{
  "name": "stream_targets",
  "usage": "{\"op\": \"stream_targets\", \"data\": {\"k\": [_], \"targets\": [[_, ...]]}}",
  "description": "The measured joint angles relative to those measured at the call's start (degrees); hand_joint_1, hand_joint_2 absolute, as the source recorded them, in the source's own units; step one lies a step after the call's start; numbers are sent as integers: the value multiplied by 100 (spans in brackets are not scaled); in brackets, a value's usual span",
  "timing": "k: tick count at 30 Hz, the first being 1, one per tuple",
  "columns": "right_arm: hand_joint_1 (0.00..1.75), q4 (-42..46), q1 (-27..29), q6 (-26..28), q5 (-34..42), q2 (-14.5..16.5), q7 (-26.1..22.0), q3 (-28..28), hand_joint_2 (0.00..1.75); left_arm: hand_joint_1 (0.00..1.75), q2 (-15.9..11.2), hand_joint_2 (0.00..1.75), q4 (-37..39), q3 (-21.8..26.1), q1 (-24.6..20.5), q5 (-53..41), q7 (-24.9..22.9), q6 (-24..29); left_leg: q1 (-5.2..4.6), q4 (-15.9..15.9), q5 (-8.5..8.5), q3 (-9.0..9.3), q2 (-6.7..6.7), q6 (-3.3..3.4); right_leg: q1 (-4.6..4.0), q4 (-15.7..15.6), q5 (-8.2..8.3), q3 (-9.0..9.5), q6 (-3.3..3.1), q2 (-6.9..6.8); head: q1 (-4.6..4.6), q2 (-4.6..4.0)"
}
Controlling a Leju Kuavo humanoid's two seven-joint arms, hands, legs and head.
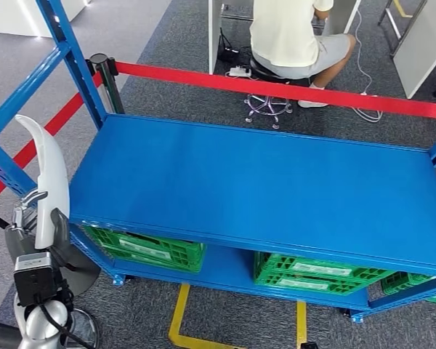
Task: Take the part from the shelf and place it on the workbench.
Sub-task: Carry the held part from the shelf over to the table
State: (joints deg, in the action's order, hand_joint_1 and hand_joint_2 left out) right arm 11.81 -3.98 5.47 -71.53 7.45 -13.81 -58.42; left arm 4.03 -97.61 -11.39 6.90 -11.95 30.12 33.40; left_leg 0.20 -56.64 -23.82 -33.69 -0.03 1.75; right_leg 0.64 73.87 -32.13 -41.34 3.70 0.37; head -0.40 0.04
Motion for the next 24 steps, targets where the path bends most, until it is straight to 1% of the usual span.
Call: {"op": "stream_targets", "data": {"k": [1,2,3,4,5,6,7,8,9,10,11,12,13,14,15,16,17,18,19,20,21,22,23,24], "targets": [[0,-1,-1,-1,2,3,0,-1,175,175,-6,175,0,5,0,3,-2,0,-5,-2,46,-59,-2,-5,-1,53,24,83,-4,0,0,0],[0,-1,-2,-1,6,5,-1,-1,175,175,-16,175,0,10,-2,8,-6,1,-7,-3,91,-113,0,-15,-2,-133,144,286,-13,0,0,0],[0,-1,-8,-2,12,8,-1,-2,175,175,-27,175,0,20,-8,15,-12,2,-6,-6,133,-158,2,-32,-2,-506,280,579,-24,1,2,0],[0,-2,-22,-4,21,16,-2,-3,175,175,-41,175,0,37,-16,28,-21,6,-10,-9,174,-198,4,-58,-6,-949,339,904,-34,4,1,0],[0,-3,-40,-5,31,28,-3,-4,175,175,-58,175,0,63,-29,39,-34,14,-13,-11,215,-227,3,-91,-14,-1327,357,1163,-47,11,-5,0],[0,-5,-54,-7,41,43,-4,-7,175,175,-78,175,0,92,-40,51,-50,21,-15,-13,257,-243,1,-125,-23,-1568,331,1314,-61,19,-7,0],[0,-7,-62,-7,50,57,1,-13,175,175,-101,175,0,120,-48,61,-63,28,-16,-4,303,-254,-2,-159,-37,-1661,298,1361,-81,26,-7,0],[0,-9,-61,-8,58,68,13,-24,175,175,-127,175,-1,148,-50,72,-80,34,-13,9,352,-257,-1,-193,-44,-1670,327,1326,-118,28,-8,0],[0,-12,-55,-14,65,80,31,-37,175,175,-151,175,-2,174,-45,82,-93,36,-8,16,364,-270,3,-226,-39,-1676,368,1294,-164,19,1,0],[0,-14,-52,-24,71,87,55,-53,175,175,-177,175,-6,202,-36,89,-105,36,-4,-23,293,-299,6,-263,-32,-1682,413,1254,-220,11,-5,0],[0,-16,-52,-39,76,93,77,-68,175,175,-203,175,-13,226,-27,92,-118,31,-3,-161,125,-355,9,-298,-23,-1693,468,1207,-276,2,-14,0],[0,-19,-53,-57,79,97,94,-78,175,175,-228,175,-20,243,-20,81,-127,25,1,-420,-131,-444,9,-328,-17,-1697,523,1156,-317,-5,-23,0],[0,-19,-55,-73,82,98,105,-86,175,175,-252,175,-28,253,-15,68,-136,18,1,-788,-415,-551,9,-352,-21,-1695,577,1086,-344,-6,-35,0],[0,-20,-54,-87,84,101,112,-92,175,175,-273,175,-33,257,-13,53,-147,11,2,-1183,-640,-650,9,-367,-25,-1692,634,1015,-356,-11,-38,0],[0,-21,-51,-98,85,105,116,-95,175,175,-290,175,-36,258,-11,33,-158,7,1,-1488,-752,-701,9,-374,-30,-1689,689,941,-358,-15,-39,0],[0,-23,-48,-109,86,114,121,-98,175,175,-304,175,-41,260,-8,13,-169,2,1,-1627,-736,-672,9,-372,-36,-1686,743,869,-355,-18,-39,0],[0,-25,-47,-118,88,127,126,-99,175,175,-315,175,-51,260,-5,-13,-183,-3,1,-1559,-616,-543,9,-360,-40,-1685,795,801,-348,-20,-39,0],[0,-27,-47,-126,90,144,129,-100,175,175,-321,175,-69,259,-1,-39,-196,-5,-1,-1300,-456,-321,9,-340,-44,-1683,845,742,-338,-19,-39,0],[0,-30,-49,-135,89,164,137,-101,175,175,-325,175,-99,258,6,-63,-207,-4,-4,-918,-343,-33,9,-315,-48,-1681,892,695,-325,-16,-39,0],[0,-31,-50,-146,83,182,154,-101,175,175,-325,175,-148,255,22,-92,-222,3,-12,-488,-310,261,10,-285,-57,-1676,936,655,-307,-13,-37,0],[0,-34,-52,-162,73,197,180,-101,175,175,-325,175,-210,253,50,-126,-243,21,-20,-143,-331,475,12,-256,-65,-1673,986,620,-283,-9,-34,0],[0,-36,-51,-181,59,210,210,-101,175,175,-326,175,-278,251,88,-167,-269,43,-31,79,-376,591,14,-231,-70,-1672,1037,585,-255,-8,-33,0],[0,-38,-44,-199,42,218,240,-101,175,175,-329,175,-343,249,137,-211,-305,65,-43,183,-394,613,17,-199,-72,-1680,1090,553,-223,-7,-29,0],[0,-40,-30,-215,29,223,262,-101,175,175,-332,175,-392,249,188,-250,-336,83,-38,197,-367,571,15,-163,-66,-1684,1124,520,-190,-6,-34,0]]}}
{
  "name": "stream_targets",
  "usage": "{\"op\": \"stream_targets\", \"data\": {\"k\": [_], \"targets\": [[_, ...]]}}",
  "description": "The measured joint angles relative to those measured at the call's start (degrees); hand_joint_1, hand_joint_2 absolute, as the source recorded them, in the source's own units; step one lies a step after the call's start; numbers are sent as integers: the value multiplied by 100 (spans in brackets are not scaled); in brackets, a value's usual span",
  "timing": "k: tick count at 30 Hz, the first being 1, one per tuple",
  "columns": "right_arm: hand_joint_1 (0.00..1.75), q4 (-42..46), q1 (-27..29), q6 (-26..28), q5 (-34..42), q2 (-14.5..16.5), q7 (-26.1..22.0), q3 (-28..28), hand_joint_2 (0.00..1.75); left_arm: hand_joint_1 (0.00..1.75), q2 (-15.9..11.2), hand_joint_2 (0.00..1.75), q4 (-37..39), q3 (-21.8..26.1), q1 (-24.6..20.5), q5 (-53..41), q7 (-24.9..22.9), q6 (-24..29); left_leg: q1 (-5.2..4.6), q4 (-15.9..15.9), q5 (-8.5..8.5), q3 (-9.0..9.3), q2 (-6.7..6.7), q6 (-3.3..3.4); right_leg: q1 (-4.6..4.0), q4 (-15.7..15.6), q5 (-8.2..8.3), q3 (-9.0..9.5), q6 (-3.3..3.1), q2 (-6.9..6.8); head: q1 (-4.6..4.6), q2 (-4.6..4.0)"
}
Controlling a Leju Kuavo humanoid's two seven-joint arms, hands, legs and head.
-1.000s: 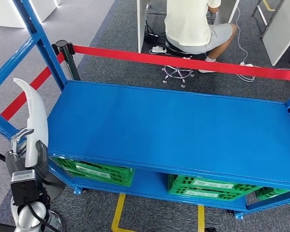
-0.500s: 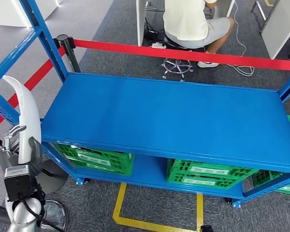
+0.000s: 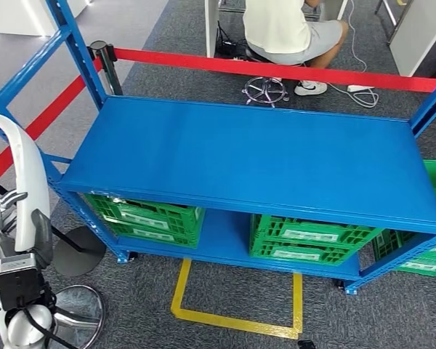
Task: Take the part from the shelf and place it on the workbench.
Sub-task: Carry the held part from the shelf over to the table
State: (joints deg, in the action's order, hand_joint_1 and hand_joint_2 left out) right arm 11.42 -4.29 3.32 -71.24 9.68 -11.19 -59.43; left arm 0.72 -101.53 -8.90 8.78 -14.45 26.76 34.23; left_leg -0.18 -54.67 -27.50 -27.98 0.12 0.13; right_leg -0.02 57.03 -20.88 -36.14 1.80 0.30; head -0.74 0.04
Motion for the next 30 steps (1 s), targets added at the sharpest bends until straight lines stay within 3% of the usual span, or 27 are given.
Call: {"op": "stream_targets", "data": {"k": [1,3,5,6,7,8,9,10,12,13,15,16,18,20,21,22,23,24,26,28,29,30], "targets": [[0,-1,17,-12,-9,4,13,-1,175,175,-3,175,-37,0,43,-29,-24,10,6,7,43,-44,-2,43,6,29,-42,-45,31,0,-2,0],[0,-1,41,-24,-21,9,30,-2,175,175,-4,175,-94,0,109,-66,-49,21,27,24,154,-143,-14,124,11,393,-435,-195,84,0,11,0],[0,-1,34,-30,-26,12,37,-2,175,175,-17,175,-142,1,150,-100,-83,33,26,20,264,-267,-22,153,13,1164,-990,-396,118,-1,29,0],[0,-1,28,-30,-22,13,38,-2,175,175,-26,175,-161,2,171,-114,-107,39,25,19,320,-336,-25,150,13,1512,-1134,-451,129,-1,29,0],[0,-1,25,-28,-17,13,36,-2,175,175,-35,175,-176,2,197,-123,-134,43,24,16,380,-408,-27,144,13,1709,-1144,-428,134,-1,29,0],[0,-1,26,-22,-12,13,32,-2,175,175,-43,175,-189,2,226,-124,-156,44,25,14,439,-481,-27,134,13,1695,-1031,-304,133,-1,30,0],[0,-1,27,-16,-6,13,27,-2,175,175,-49,175,-205,2,256,-126,-174,43,28,10,497,-552,-23,119,14,1475,-863,-79,129,-2,30,0],[0,-1,23,-9,-3,13,16,-2,175,175,-54,175,-224,2,282,-134,-189,42,30,1,553,-617,-18,97,16,1084,-745,228,123,-1,31,0],[0,-1,1,3,4,15,-37,-2,175,175,-70,175,-272,3,316,-167,-212,38,20,-23,651,-714,-11,39,8,231,-771,823,100,8,23,0],[0,-2,-12,9,12,18,-79,-2,175,175,-79,175,-296,4,322,-189,-219,32,15,-33,699,-741,-13,10,1,-28,-846,967,83,15,22,0],[0,-4,-23,-9,55,23,-167,-4,175,175,-92,175,-324,2,323,-218,-224,19,15,-32,786,-768,-16,-48,-11,-137,-868,958,10,22,16,0],[0,-5,-25,-40,90,26,-213,-10,175,175,-95,175,-328,2,321,-224,-224,13,24,-52,757,-787,-15,-80,-9,-132,-830,903,-40,13,18,0],[0,-7,-41,-116,154,28,-288,-30,175,175,-103,175,-331,3,319,-225,-224,8,35,-347,394,-900,-11,-146,6,-135,-724,815,-154,-6,1,0],[0,-7,-61,-163,187,30,-333,-47,175,175,-111,175,-333,4,314,-204,-223,3,39,-1064,-190,-1109,-11,-195,6,-130,-607,702,-206,-12,-14,0],[0,-7,-62,-164,191,31,-338,-51,175,175,-113,175,-333,4,313,-185,-219,0,40,-1439,-365,-1195,-11,-207,5,-125,-547,635,-210,-13,-15,-1],[0,-7,-59,-148,184,31,-330,-55,175,175,-114,175,-333,4,313,-163,-213,-7,40,-1690,-408,-1217,-11,-212,4,-120,-491,558,-206,-13,-15,-1],[0,-7,-56,-115,171,31,-313,-57,175,175,-114,175,-333,4,313,-145,-203,-13,40,-1747,-329,-1148,-11,-210,3,-113,-441,482,-196,-14,-14,-1],[0,-7,-53,-80,157,33,-297,-58,175,175,-115,175,-333,4,312,-136,-191,-16,40,-1590,-180,-981,-11,-202,3,-103,-396,415,-182,-15,-14,-1],[0,-7,-55,-9,141,41,-291,-59,175,175,-118,175,-338,4,310,-125,-162,-4,38,-802,51,-407,-12,-173,-5,-80,-325,311,-141,-12,-16,0],[0,-7,-58,56,143,46,-309,-61,175,175,-119,175,-363,9,311,-108,-127,28,32,-115,34,23,-8,-119,-25,-51,-257,238,-84,-9,-13,0],[0,-7,-57,82,146,46,-316,-63,175,175,-119,175,-381,15,319,-90,-113,47,27,32,-5,88,-6,-91,-35,-45,-223,211,-56,-9,-10,0],[0,-7,-56,97,146,45,-320,-66,175,175,-117,175,-399,26,334,-74,-104,65,28,75,-19,76,-3,-76,-38,-43,-221,190,-75,-9,-8,0]]}}
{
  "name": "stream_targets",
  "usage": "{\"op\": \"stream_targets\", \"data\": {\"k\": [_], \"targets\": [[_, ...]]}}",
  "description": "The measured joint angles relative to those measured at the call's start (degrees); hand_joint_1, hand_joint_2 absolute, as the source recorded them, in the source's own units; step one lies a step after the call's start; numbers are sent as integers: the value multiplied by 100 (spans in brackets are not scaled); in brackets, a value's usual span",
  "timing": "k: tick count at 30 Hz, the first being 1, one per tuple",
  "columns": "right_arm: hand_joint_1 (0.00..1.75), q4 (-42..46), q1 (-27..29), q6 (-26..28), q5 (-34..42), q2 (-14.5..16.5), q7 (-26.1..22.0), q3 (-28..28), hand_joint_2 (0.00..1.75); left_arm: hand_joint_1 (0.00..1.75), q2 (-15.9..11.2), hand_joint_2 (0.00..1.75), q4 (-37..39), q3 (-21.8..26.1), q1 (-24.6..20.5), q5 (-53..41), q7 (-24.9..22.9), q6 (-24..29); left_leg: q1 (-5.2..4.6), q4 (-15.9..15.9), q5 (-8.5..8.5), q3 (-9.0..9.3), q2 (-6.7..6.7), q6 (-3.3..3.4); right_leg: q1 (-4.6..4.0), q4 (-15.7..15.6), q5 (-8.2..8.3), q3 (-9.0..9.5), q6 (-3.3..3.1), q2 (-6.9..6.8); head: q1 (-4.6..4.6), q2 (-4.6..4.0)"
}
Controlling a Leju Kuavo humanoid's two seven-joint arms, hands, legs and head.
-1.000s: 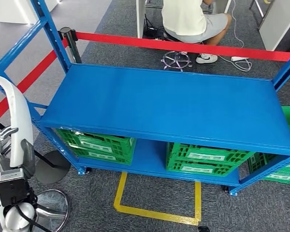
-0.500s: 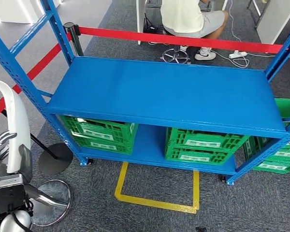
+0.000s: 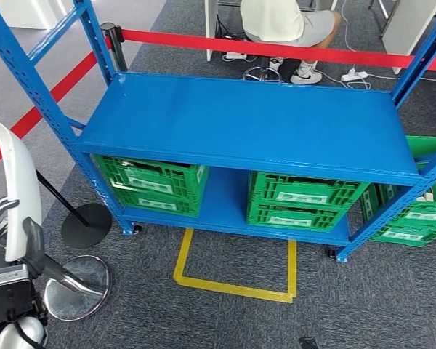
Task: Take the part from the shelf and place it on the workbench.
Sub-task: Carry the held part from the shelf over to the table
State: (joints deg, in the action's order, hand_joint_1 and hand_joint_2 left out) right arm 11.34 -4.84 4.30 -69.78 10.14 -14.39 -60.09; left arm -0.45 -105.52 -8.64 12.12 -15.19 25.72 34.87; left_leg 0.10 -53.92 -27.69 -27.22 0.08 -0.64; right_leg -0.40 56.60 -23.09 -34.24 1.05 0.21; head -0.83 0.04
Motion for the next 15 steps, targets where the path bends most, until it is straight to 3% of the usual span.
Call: {"op": "stream_targets", "data": {"k": [3,4,5,6,9,10,15], "targets": [[0,0,12,19,-20,-1,7,-3,175,175,7,175,-33,35,43,32,14,52,-10,20,26,-39,4,15,-9,-12,-15,-61,-254,1,9,0],[0,0,14,20,-29,-1,12,-2,175,175,9,175,-40,47,50,36,16,62,-20,19,40,-44,5,35,-7,-24,13,-72,-301,0,12,0],[0,0,15,21,-36,0,19,-2,175,175,10,175,-45,59,56,38,17,66,-30,18,55,-50,5,56,-2,-44,52,-72,-288,0,13,-1],[0,0,15,22,-39,1,23,-2,175,175,12,175,-50,68,61,38,18,70,-39,17,69,-61,4,77,7,-66,97,-57,-235,0,15,-1],[0,0,17,47,-50,1,9,-2,175,175,16,175,-57,85,75,39,20,83,-58,7,123,-116,3,117,38,-127,242,-38,-17,2,11,0],[0,0,18,60,-58,1,-6,-2,175,175,21,175,-60,92,81,42,21,89,-62,4,137,-134,2,120,44,-137,263,-51,23,4,11,0],[0,0,19,72,-140,1,-33,2,175,175,30,175,-67,123,97,63,27,111,-68,1,152,-172,2,121,52,-146,283,-79,65,3,10,0]]}}
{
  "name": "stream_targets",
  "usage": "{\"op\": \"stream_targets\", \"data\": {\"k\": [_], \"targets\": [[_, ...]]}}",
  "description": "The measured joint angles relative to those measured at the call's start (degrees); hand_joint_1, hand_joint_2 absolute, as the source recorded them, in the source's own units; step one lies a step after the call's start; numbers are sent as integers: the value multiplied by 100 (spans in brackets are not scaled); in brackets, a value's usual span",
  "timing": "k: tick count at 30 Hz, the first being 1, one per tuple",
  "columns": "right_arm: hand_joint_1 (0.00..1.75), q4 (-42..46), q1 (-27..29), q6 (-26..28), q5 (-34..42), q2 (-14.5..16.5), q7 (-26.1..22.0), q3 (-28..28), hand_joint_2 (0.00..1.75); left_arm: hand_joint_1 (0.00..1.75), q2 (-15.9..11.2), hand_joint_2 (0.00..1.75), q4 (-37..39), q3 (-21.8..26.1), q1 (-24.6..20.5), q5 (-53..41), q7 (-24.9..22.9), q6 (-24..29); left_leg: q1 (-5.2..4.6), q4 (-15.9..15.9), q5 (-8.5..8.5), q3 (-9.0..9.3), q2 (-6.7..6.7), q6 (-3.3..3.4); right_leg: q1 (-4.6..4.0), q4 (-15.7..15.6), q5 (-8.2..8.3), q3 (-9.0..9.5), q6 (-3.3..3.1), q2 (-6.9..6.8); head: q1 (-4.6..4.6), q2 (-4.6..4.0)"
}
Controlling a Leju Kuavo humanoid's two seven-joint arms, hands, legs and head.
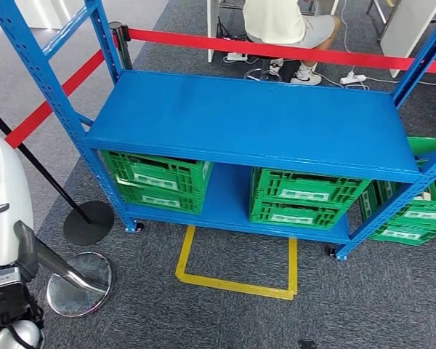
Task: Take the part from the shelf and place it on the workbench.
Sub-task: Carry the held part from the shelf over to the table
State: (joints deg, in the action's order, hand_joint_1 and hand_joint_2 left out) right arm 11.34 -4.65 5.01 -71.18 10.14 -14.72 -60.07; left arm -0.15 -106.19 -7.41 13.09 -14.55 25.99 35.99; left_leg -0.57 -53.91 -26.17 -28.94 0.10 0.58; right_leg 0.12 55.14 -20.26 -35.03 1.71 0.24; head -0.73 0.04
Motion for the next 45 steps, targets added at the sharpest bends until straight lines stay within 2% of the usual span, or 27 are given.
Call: {"op": "stream_targets", "data": {"k": [8,12,15,16,17,18,20,21,22,23,24,26,27,28,30,32,33,35,36,37,38,39,41,42,43,44,45], "targets": [[0,0,3,-5,-33,0,8,10,175,175,6,175,-2,27,3,2,1,1,3,-11,36,-64,0,-15,5,3,33,-66,36,2,-2,0],[0,0,5,-34,-63,5,10,22,175,175,7,175,-9,35,26,2,4,4,-7,-43,49,-101,0,8,18,4,64,-85,76,1,-4,0],[0,0,5,-38,-68,16,19,28,175,175,10,175,-34,42,48,13,4,7,3,-35,95,-115,13,55,28,11,78,-93,113,-23,-4,0],[0,0,6,-41,-67,17,23,29,175,175,13,175,-48,44,53,29,4,7,17,-21,124,-118,23,76,28,70,14,-126,127,-28,-1,0],[0,0,8,-47,-67,17,33,30,175,175,15,175,-61,45,60,46,6,7,33,-6,154,-126,37,98,28,234,-130,-196,140,-28,9,0],[0,0,10,-52,-67,17,45,30,175,175,18,175,-70,45,66,65,8,6,47,3,181,-141,51,113,30,527,-348,-312,153,-25,14,0],[0,0,13,-62,-64,17,66,30,175,175,22,175,-75,46,82,130,9,-16,50,0,217,-197,93,117,37,1355,-842,-596,172,-22,24,0],[0,0,10,-68,-62,17,73,30,175,175,25,175,-75,46,91,190,8,-46,51,-2,236,-225,125,105,41,1673,-995,-681,179,-22,21,0],[0,0,8,-74,-59,17,78,30,175,175,28,175,-75,46,97,268,8,-86,55,-4,256,-250,166,87,42,1786,-1042,-659,181,-22,22,0],[0,0,9,-80,-57,17,81,29,175,175,34,175,-75,46,100,368,13,-131,60,-7,273,-269,216,65,46,1652,-985,-512,179,-14,22,0],[0,0,11,-82,-58,17,84,29,175,175,45,175,-75,48,101,473,29,-162,69,-13,288,-282,273,42,54,1301,-853,-254,176,17,22,0],[0,-2,12,-80,-58,22,88,29,175,175,100,175,-80,69,91,661,98,-162,77,-44,309,-315,379,-15,79,485,-685,282,158,259,24,0],[0,-4,10,-79,-58,26,93,30,175,175,131,175,-85,88,80,719,139,-134,77,-62,323,-339,424,-51,84,248,-662,435,137,351,19,0],[0,-7,11,-78,-61,31,105,30,175,175,167,175,-89,106,68,750,173,-101,78,-75,340,-365,467,-88,81,159,-682,495,107,409,16,0],[0,-9,21,-78,-71,38,137,30,175,175,222,175,-93,126,57,768,220,-55,96,-85,378,-412,564,-158,62,184,-662,482,26,291,14,0],[0,-10,24,-81,-78,49,158,31,175,175,256,175,-93,127,55,802,252,-65,101,-241,258,-511,464,-212,61,180,-632,461,-65,155,-2,0],[0,-11,23,-83,-79,55,162,32,175,175,260,175,-93,126,46,849,261,-93,98,-488,89,-628,348,-235,64,172,-616,444,-105,78,-21,-1],[0,-11,33,-83,-78,57,163,32,175,175,266,175,-93,126,33,967,274,-146,100,-1277,-355,-976,124,-275,45,173,-597,400,-154,-80,-56,-1],[0,-11,43,-82,-78,57,163,32,175,175,270,175,-93,127,36,1013,281,-156,106,-1632,-507,-1123,83,-288,38,174,-589,378,-162,-164,-58,-1],[0,-11,53,-80,-78,57,164,32,175,175,273,175,-93,130,42,1037,290,-154,110,-1825,-558,-1186,62,-294,33,176,-583,360,-164,-246,-58,0],[0,-11,58,-79,-78,57,166,32,175,175,277,175,-93,132,47,1048,298,-148,113,-1785,-495,-1129,42,-297,33,177,-577,349,-161,-328,-58,0],[0,-11,57,-78,-78,57,168,32,175,175,282,175,-95,134,50,1050,305,-137,114,-1521,-346,-956,-7,-295,34,177,-573,346,-154,-406,-58,0],[0,-11,50,-77,-78,56,171,32,175,175,293,175,-109,137,48,1051,319,-109,103,-689,-27,-456,-306,-293,15,194,-578,352,-114,-542,-67,0],[0,-11,46,-77,-78,56,173,32,175,175,299,175,-119,139,42,1050,327,-99,94,-378,57,-285,-433,-274,-6,208,-583,352,-86,-599,-66,0],[0,-11,44,-77,-78,55,175,32,175,175,304,175,-130,142,42,1049,334,-93,84,-205,83,-206,-514,-252,-28,220,-588,350,-56,-659,-58,0],[0,-11,42,-77,-78,55,177,32,175,175,308,175,-137,146,50,1047,340,-90,70,-154,74,-210,-497,-220,-46,226,-592,350,-27,-725,-51,0],[0,-11,37,-77,-77,55,178,32,175,175,311,175,-140,155,64,1046,345,-87,69,-165,85,-239,-405,-172,-44,219,-593,359,-1,-799,-39,0]]}}
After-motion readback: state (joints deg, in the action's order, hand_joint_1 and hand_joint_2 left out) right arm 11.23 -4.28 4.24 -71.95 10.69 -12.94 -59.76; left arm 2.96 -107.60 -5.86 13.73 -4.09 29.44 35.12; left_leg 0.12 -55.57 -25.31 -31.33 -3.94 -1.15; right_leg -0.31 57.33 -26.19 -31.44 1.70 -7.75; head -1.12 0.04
